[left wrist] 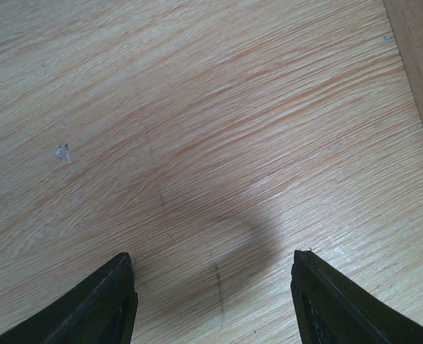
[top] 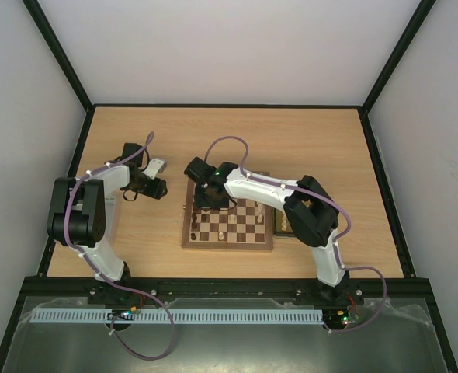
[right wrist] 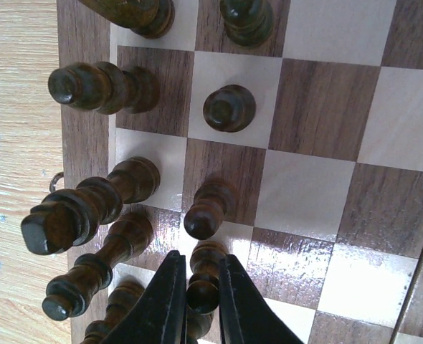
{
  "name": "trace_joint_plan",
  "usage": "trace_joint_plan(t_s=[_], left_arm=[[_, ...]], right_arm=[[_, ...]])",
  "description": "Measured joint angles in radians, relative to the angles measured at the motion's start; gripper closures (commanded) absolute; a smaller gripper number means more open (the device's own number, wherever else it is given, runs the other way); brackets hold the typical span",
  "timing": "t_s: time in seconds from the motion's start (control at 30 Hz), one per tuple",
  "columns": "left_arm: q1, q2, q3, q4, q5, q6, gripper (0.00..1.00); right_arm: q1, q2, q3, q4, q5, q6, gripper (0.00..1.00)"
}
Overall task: Set up the chess pieces on the board
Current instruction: Place the chess piece on the chessboard.
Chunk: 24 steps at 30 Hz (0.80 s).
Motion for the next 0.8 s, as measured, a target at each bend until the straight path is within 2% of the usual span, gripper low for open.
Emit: trace_joint_plan(t_s=[0.8], left_arm=[[0.000, 0.000, 0.000, 0.000, 0.000, 0.000, 0.39]], right_arm=[[0.000, 0.000, -0.009, 0.008, -0.012, 0.000, 0.83]])
